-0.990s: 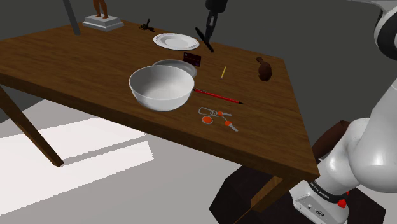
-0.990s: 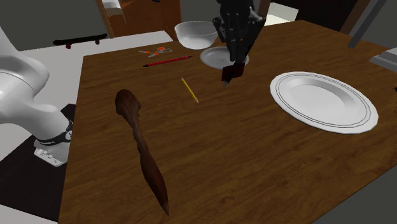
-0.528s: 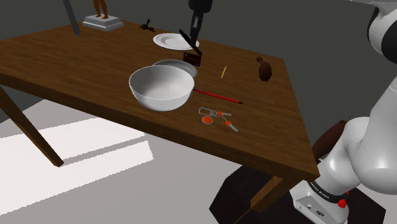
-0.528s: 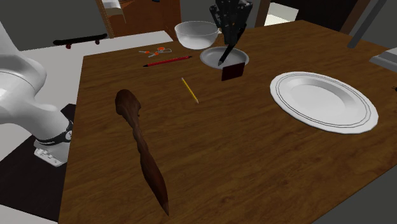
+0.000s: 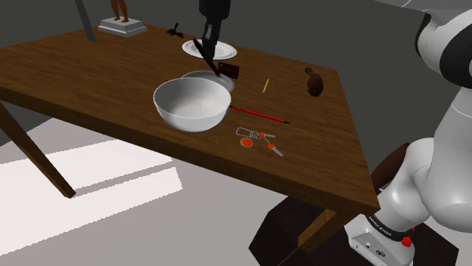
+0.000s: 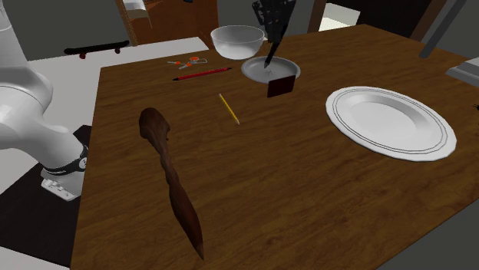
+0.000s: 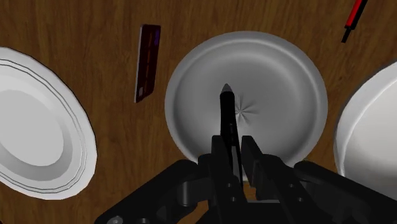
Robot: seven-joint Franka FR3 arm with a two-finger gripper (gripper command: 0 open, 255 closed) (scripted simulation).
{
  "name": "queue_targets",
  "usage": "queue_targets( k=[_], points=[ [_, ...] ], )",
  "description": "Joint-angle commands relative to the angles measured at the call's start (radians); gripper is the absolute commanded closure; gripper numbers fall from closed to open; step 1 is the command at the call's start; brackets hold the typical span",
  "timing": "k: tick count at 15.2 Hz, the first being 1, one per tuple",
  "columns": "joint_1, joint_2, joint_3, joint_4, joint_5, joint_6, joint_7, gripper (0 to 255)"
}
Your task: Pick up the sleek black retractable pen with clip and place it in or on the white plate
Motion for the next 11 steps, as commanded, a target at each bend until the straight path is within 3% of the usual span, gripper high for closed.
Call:
queue_targets(
  k=[1,11],
  points=[
    [0.006,-0.005,0.003,-0.031,-0.003,0.024,0.014,255],
    [0.004,-0.028,0.002,-0.198,-0.008,0.167,0.035,255]
  ],
)
